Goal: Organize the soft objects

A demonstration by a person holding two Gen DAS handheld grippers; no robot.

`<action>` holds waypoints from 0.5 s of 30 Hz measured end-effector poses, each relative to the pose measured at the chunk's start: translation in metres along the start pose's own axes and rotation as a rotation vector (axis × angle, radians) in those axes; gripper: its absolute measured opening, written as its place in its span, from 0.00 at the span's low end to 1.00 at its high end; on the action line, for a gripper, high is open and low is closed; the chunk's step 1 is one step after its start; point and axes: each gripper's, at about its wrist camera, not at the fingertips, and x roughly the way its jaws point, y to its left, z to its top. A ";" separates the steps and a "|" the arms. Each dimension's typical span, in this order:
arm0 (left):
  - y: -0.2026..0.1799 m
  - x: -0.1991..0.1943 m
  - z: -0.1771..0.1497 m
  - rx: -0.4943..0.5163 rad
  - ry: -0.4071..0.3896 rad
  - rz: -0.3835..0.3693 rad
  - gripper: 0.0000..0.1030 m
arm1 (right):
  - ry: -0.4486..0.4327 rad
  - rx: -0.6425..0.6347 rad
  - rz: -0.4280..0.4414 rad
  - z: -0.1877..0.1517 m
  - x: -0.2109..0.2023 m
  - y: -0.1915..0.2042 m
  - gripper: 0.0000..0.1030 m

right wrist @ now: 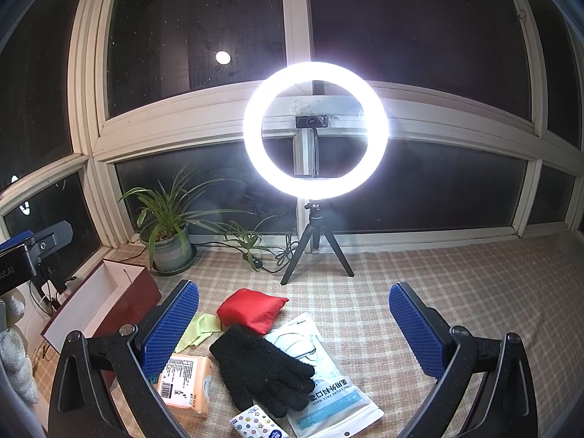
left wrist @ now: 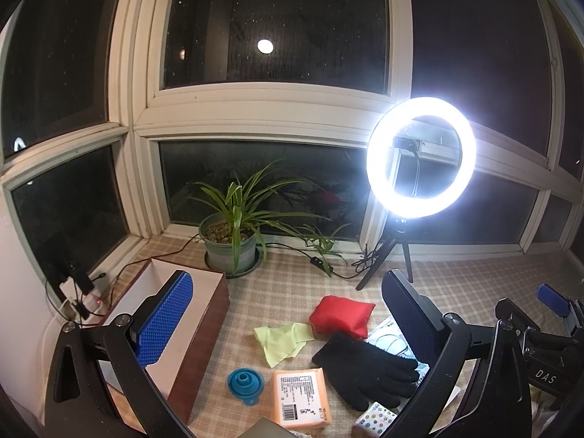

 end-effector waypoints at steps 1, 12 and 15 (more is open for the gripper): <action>0.000 0.000 0.000 0.000 0.000 0.000 1.00 | -0.001 0.000 0.000 0.000 0.000 0.000 1.00; 0.001 -0.001 0.000 0.001 -0.001 -0.001 1.00 | -0.002 0.001 0.001 0.000 0.000 0.000 1.00; 0.001 -0.001 0.000 0.000 0.001 -0.002 1.00 | 0.000 0.001 0.001 0.000 0.000 0.000 1.00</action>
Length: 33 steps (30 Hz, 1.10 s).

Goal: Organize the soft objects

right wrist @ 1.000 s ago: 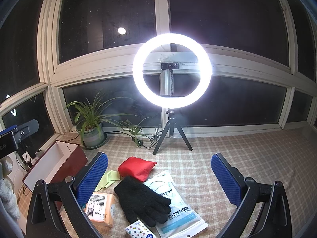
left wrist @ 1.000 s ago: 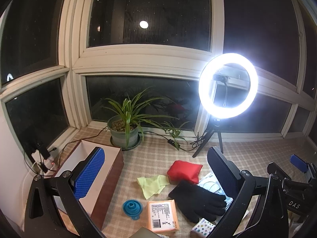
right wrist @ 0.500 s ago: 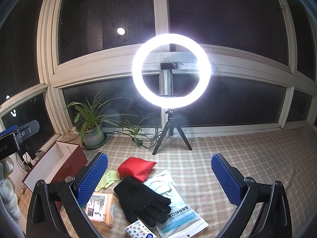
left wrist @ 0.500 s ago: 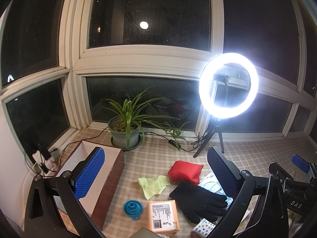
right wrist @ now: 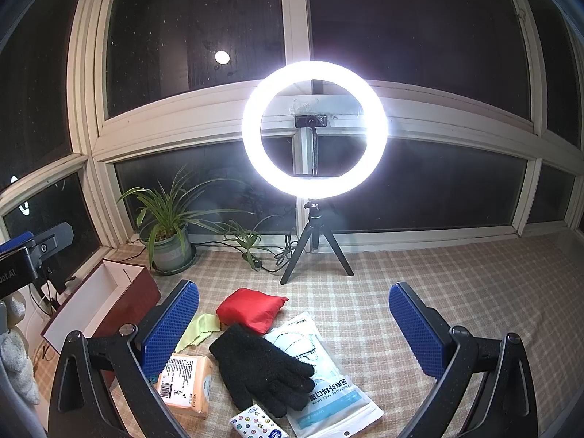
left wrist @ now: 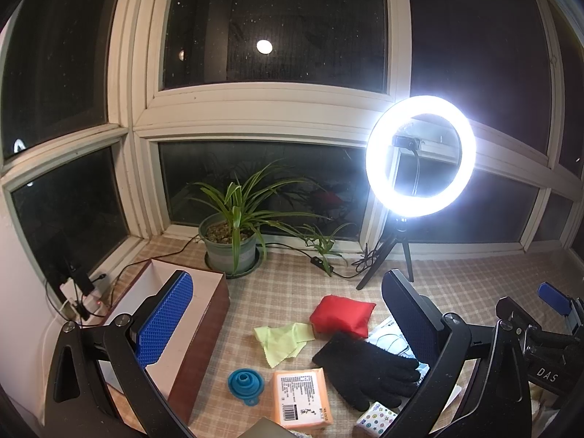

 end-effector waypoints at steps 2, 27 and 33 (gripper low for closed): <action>0.000 0.000 0.000 0.001 0.000 0.002 1.00 | 0.000 0.000 0.000 0.000 0.000 0.000 1.00; -0.003 0.007 -0.005 0.015 0.019 0.002 1.00 | 0.009 0.002 -0.002 -0.003 0.003 0.000 1.00; -0.003 0.015 -0.014 0.015 0.054 0.003 1.00 | 0.024 0.006 -0.005 -0.008 0.006 -0.003 1.00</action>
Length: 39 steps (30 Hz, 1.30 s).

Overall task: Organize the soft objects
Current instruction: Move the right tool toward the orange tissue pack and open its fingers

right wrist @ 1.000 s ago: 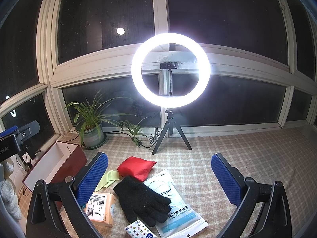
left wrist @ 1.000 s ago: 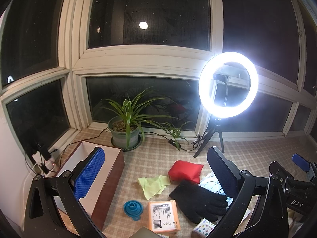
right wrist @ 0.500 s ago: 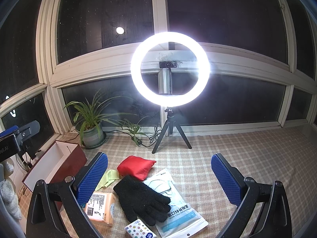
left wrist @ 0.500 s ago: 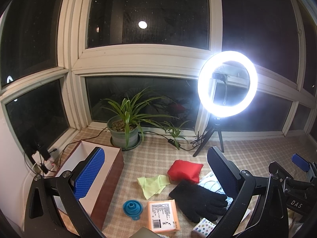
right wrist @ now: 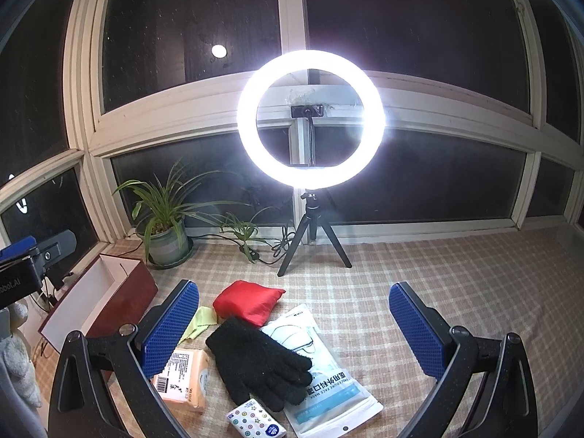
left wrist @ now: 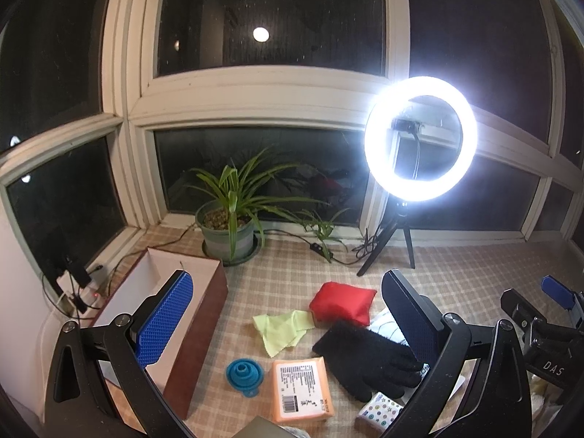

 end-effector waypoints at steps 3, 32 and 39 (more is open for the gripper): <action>0.000 0.006 -0.006 0.004 0.029 -0.001 1.00 | 0.011 0.002 -0.004 -0.001 0.000 -0.003 1.00; 0.023 0.055 -0.127 0.006 0.453 0.004 0.99 | 0.278 -0.036 0.039 -0.094 0.048 -0.023 1.00; 0.030 0.061 -0.145 -0.027 0.495 0.034 0.95 | 0.325 -0.049 0.125 -0.103 0.068 -0.013 1.00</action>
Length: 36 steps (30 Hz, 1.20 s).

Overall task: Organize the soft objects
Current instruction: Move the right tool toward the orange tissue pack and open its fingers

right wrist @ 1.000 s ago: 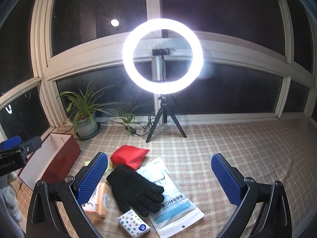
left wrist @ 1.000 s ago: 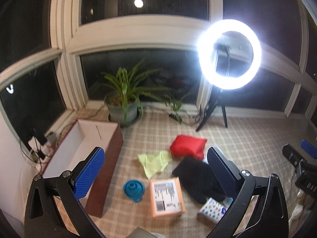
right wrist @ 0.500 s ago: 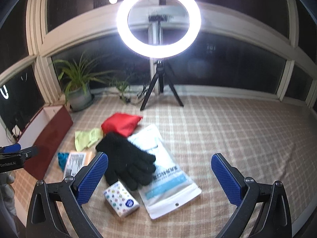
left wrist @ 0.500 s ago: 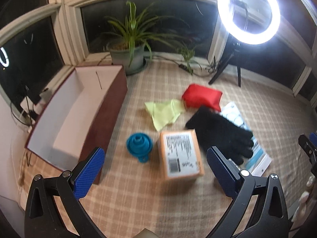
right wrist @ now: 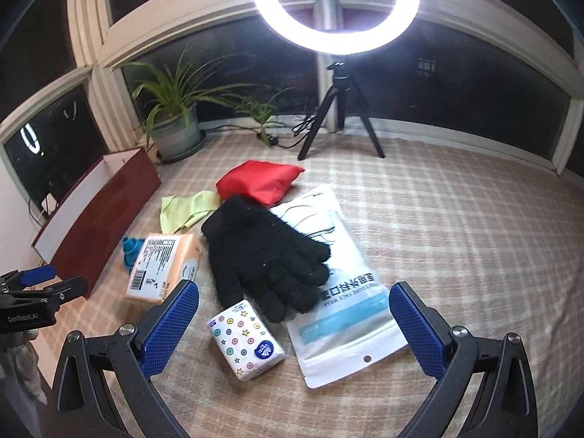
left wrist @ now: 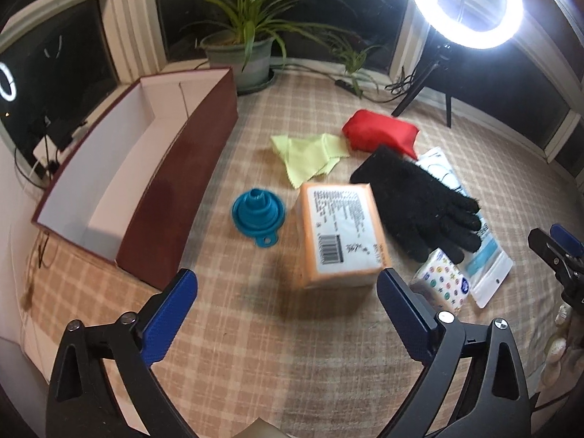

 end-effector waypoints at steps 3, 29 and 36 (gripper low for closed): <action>0.003 0.012 -0.003 -0.022 0.048 0.001 0.95 | 0.020 -0.014 0.025 0.001 0.010 0.006 1.00; 0.008 0.066 0.008 -0.144 0.137 -0.089 0.90 | 0.245 -0.049 0.261 0.026 0.089 0.059 0.96; 0.004 0.078 0.013 -0.138 0.156 -0.097 0.90 | 0.318 -0.006 0.324 0.033 0.113 0.063 0.88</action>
